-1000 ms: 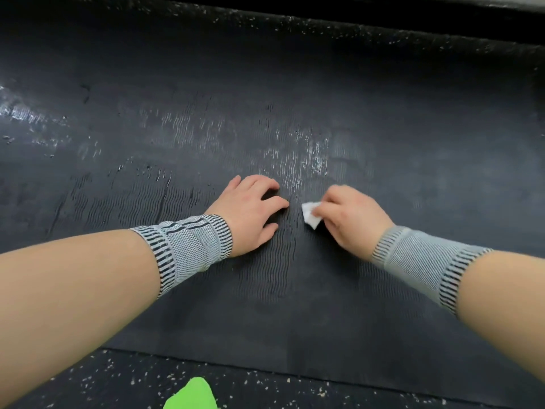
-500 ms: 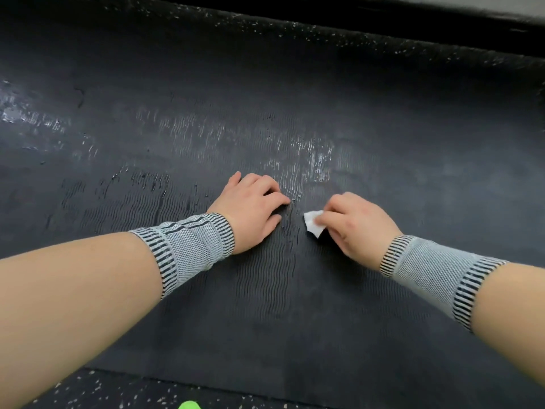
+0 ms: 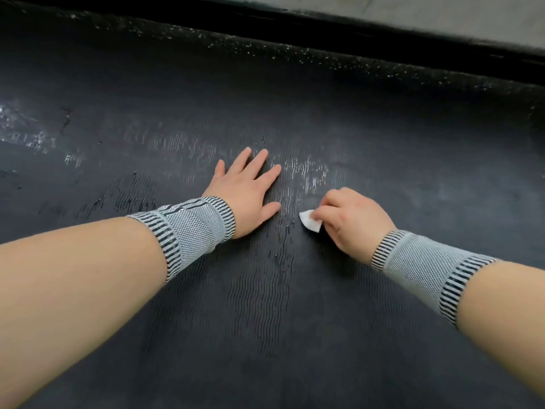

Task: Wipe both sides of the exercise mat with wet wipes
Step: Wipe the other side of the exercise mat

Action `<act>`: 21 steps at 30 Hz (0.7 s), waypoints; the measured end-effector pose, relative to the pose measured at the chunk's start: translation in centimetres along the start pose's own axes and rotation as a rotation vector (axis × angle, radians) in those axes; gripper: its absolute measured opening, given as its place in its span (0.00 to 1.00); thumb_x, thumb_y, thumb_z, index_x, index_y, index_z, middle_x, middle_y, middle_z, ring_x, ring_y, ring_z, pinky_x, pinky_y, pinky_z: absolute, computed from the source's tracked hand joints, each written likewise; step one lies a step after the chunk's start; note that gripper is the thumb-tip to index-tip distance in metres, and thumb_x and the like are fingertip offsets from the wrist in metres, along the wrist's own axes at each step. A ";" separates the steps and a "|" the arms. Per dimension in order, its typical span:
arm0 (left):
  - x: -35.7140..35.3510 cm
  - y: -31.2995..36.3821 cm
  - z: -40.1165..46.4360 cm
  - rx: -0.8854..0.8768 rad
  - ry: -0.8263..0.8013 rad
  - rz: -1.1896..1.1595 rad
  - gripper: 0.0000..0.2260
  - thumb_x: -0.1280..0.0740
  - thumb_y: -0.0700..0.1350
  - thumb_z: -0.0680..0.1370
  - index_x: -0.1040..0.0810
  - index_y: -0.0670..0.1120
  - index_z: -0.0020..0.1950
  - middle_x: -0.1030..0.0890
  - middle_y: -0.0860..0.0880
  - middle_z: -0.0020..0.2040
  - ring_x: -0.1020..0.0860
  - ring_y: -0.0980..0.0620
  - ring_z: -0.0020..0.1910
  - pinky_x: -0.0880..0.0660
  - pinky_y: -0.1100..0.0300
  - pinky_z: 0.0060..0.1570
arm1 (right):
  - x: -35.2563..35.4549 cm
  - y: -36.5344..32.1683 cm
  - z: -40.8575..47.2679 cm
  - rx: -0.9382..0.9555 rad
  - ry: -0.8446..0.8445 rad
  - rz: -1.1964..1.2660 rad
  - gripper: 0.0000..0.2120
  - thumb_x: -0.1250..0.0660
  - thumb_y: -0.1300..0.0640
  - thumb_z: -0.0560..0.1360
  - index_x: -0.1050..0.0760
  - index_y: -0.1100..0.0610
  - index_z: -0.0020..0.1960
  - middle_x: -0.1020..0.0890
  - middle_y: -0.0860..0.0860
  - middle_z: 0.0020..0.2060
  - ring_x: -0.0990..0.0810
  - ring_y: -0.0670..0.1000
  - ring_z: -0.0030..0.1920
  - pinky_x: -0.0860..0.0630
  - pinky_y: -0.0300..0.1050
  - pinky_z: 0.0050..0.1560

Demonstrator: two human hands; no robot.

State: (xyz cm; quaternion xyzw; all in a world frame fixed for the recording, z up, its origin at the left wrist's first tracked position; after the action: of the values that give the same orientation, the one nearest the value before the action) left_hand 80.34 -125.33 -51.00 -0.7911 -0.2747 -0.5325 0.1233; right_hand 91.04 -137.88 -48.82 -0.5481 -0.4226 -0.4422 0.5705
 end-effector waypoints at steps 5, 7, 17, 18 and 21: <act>0.1 -0.4 1.2 0.033 -0.058 0.006 0.33 0.48 0.66 0.79 0.56 0.58 0.80 0.60 0.51 0.81 0.60 0.46 0.79 0.53 0.37 0.75 | 0.5 2.6 3.9 -0.215 -0.008 -0.067 0.10 0.36 0.64 0.74 0.19 0.58 0.51 0.21 0.56 0.47 0.23 0.61 0.47 0.24 0.53 0.44; 0.3 -0.6 1.2 0.029 -0.037 -0.010 0.31 0.47 0.65 0.80 0.54 0.59 0.80 0.57 0.52 0.81 0.57 0.46 0.79 0.52 0.38 0.75 | 0.6 1.9 2.9 -0.177 0.028 -0.043 0.07 0.32 0.66 0.69 0.18 0.58 0.46 0.21 0.56 0.42 0.22 0.60 0.41 0.23 0.51 0.37; 3.0 -0.5 2.9 0.053 0.079 -0.107 0.30 0.39 0.64 0.77 0.39 0.56 0.77 0.42 0.51 0.77 0.51 0.48 0.78 0.49 0.37 0.75 | 1.2 5.0 6.8 -0.302 -0.061 -0.122 0.14 0.42 0.59 0.78 0.23 0.54 0.60 0.24 0.53 0.56 0.27 0.56 0.56 0.30 0.47 0.51; 3.2 -0.4 3.3 0.049 0.073 -0.100 0.31 0.39 0.64 0.78 0.42 0.56 0.78 0.46 0.51 0.79 0.54 0.48 0.79 0.50 0.38 0.75 | 1.2 5.0 6.7 -0.316 -0.059 -0.112 0.13 0.41 0.59 0.78 0.22 0.54 0.60 0.24 0.53 0.55 0.26 0.56 0.55 0.30 0.47 0.50; 3.6 -0.5 4.8 0.068 0.053 -0.078 0.32 0.44 0.63 0.80 0.51 0.57 0.80 0.57 0.50 0.81 0.60 0.45 0.79 0.52 0.37 0.74 | 1.1 3.7 5.0 -0.190 0.024 -0.051 0.08 0.29 0.66 0.69 0.18 0.57 0.46 0.21 0.54 0.41 0.22 0.60 0.41 0.25 0.48 0.37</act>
State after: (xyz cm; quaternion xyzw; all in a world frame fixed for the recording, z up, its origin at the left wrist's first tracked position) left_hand 84.79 -121.52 -49.67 -0.7608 -0.3199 -0.5478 0.1367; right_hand 94.93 -132.90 -48.43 -0.5835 -0.3858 -0.5010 0.5096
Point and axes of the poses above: each hand's wrist, its own z-axis towards the middle knuckle, its own x-axis out of the back of the hand, y = z × x, the point moved 7 cm from there along z, towards the middle knuckle
